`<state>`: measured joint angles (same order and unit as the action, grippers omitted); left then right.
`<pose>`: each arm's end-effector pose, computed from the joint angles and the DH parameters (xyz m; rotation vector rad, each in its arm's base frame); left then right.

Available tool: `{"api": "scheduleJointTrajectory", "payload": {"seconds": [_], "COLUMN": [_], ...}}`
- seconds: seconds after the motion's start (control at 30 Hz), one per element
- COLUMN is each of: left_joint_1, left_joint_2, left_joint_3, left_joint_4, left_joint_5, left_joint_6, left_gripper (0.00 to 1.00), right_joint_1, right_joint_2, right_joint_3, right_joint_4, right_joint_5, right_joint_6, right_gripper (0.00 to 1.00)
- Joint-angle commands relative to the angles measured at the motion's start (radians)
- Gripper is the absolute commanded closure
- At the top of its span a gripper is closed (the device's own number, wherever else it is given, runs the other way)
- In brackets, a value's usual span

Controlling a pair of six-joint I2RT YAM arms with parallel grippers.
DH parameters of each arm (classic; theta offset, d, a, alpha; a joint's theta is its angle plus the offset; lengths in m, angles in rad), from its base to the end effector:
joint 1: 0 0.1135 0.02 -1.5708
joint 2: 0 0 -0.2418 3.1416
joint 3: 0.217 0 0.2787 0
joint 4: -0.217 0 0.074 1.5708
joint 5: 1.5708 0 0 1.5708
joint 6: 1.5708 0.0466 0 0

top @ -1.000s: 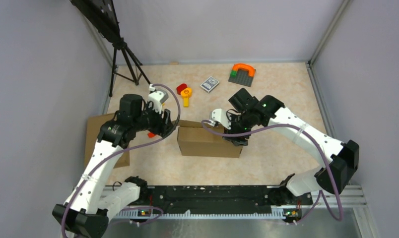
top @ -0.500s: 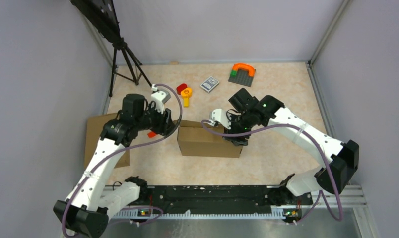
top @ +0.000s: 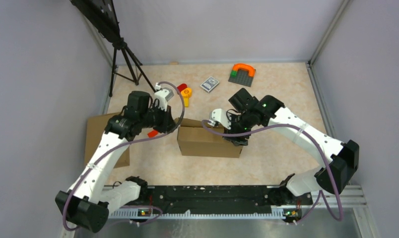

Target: Fold the paper box

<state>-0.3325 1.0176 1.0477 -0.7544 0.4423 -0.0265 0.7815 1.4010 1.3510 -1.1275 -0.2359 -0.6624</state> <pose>0.2299 -0.1005 0.3105 0.5794 2.2325 -0.6922 0.2051 0.2188 0.2879 -1.8605 2.0151 0.3568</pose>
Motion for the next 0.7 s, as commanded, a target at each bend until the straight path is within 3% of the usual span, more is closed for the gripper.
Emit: {"api": "scheduleJointTrajectory", "payload": {"seconds": [0.0, 0.17, 0.3, 0.67], "left_joint_1": [-0.003, -0.003, -0.003, -0.003], "left_joint_2": [0.047, 0.068, 0.081, 0.070], "left_joint_3": [0.077, 0.112, 0.114, 0.056], "left_joint_4": [-0.028, -0.068, -0.071, -0.079], "left_joint_5": [0.042, 0.016, 0.075, 0.095], "left_joint_6": [-0.102, -0.194, -0.262, -0.332], "left_gripper": [0.91, 0.91, 0.91, 0.89], "right_joint_1": [0.012, 0.013, 0.012, 0.012], "right_joint_2": [-0.008, -0.010, -0.009, 0.001], "right_joint_3": [0.023, 0.020, 0.017, 0.017], "right_joint_4": [-0.004, -0.003, 0.000, 0.001], "right_joint_5": [-0.039, -0.035, -0.034, -0.038], "right_joint_6": [-0.019, -0.018, -0.016, -0.011], "right_gripper": [0.43, 0.43, 0.43, 0.43]}}
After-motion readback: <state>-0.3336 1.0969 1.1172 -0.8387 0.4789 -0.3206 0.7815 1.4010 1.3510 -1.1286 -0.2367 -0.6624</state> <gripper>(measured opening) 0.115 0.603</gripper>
